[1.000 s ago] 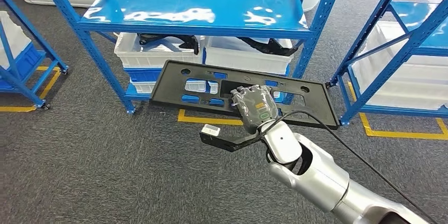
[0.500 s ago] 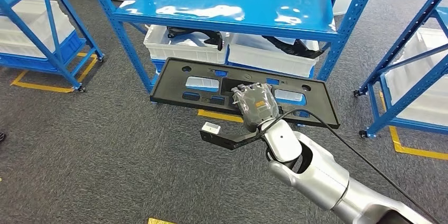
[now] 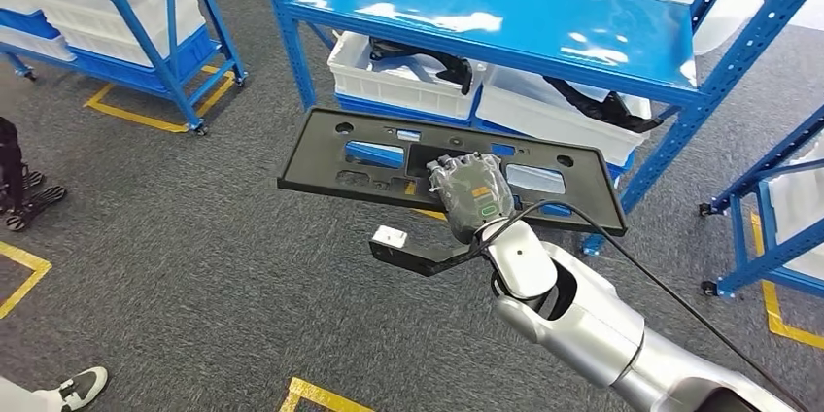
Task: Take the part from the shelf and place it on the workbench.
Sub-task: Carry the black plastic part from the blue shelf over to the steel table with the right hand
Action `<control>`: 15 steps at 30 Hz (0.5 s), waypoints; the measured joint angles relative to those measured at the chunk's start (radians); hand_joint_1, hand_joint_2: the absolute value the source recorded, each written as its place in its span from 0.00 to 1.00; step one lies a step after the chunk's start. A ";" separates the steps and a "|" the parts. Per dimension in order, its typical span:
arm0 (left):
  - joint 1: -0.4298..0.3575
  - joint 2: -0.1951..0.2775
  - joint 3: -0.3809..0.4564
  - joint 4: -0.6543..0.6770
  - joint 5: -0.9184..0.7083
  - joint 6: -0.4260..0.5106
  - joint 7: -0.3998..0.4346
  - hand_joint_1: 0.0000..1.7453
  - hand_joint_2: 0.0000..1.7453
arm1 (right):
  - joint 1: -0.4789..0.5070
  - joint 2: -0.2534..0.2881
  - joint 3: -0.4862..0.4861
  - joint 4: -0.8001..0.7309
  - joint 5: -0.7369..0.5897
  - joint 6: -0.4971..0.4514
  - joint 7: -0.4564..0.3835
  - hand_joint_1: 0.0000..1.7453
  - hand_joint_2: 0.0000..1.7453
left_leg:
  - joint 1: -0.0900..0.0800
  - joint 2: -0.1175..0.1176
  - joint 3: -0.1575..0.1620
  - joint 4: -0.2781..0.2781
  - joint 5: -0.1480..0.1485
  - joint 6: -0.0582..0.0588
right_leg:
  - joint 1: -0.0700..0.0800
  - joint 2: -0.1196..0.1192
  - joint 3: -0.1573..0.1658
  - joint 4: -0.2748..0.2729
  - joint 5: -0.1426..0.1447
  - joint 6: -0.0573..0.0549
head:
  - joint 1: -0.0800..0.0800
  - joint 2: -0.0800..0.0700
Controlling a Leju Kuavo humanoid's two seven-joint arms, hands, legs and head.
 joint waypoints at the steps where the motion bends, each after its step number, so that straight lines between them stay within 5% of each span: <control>1: -0.001 0.000 -0.001 0.000 -0.003 0.000 0.000 0.00 1.00 | 0.000 -0.002 -0.001 -0.001 0.000 0.000 0.005 1.00 1.00 | -0.001 -0.012 0.000 0.000 0.001 -0.003 | 0.000 0.022 0.040 -0.080 0.034 -0.006 | 0.002 0.000; 3: -0.003 -0.001 -0.002 0.000 -0.010 0.000 -0.002 0.00 1.00 | 0.000 -0.008 -0.003 -0.007 0.001 0.001 0.017 1.00 1.00 | 0.002 -0.033 -0.004 0.001 0.006 -0.011 | 0.004 0.057 0.089 -0.181 0.067 -0.015 | 0.005 0.000; 6: 0.000 0.000 -0.003 0.000 -0.021 -0.001 -0.002 0.00 1.00 | 0.001 -0.018 -0.007 -0.025 0.003 0.009 0.037 1.00 1.00 | 0.006 -0.055 -0.015 -0.002 0.014 -0.028 | 0.003 0.039 0.097 -0.205 0.075 -0.025 | 0.009 0.000; 8: 0.002 0.001 -0.005 0.001 -0.028 -0.001 -0.002 0.00 1.00 | 0.003 -0.025 -0.010 -0.039 0.004 0.016 0.049 1.00 1.00 | 0.003 -0.023 -0.041 0.043 -0.017 -0.038 | -0.008 0.015 0.100 -0.220 0.087 -0.032 | 0.008 0.000; 10: -0.001 0.000 -0.010 0.001 -0.036 -0.002 0.000 0.00 1.00 | 0.011 -0.036 -0.016 -0.056 0.006 0.026 0.061 1.00 1.00 | 0.008 0.028 -0.103 0.178 -0.087 -0.050 | -0.012 -0.010 0.100 -0.226 0.091 -0.035 | 0.006 0.000; 12: -0.002 0.001 -0.016 0.001 -0.041 0.000 0.003 0.00 1.00 | 0.026 -0.049 -0.022 -0.074 0.010 0.038 0.075 1.00 1.00 | 0.020 0.047 -0.159 0.304 -0.132 -0.065 | -0.013 -0.036 0.098 -0.225 0.090 -0.032 | 0.006 0.000; 13: -0.002 0.001 -0.019 0.001 -0.043 0.000 0.005 0.00 1.00 | 0.034 -0.056 -0.024 -0.083 0.011 0.042 0.082 1.00 1.00 | 0.025 0.051 -0.160 0.312 -0.128 -0.072 | -0.015 -0.048 0.098 -0.224 0.089 -0.029 | 0.005 0.000; 15: -0.001 0.001 -0.024 0.001 -0.048 0.002 0.006 0.00 1.00 | 0.045 -0.069 -0.028 -0.102 0.013 0.048 0.091 1.00 1.00 | 0.034 0.069 -0.100 0.205 -0.074 -0.084 | -0.022 -0.070 0.098 -0.218 0.084 -0.017 | 0.005 0.000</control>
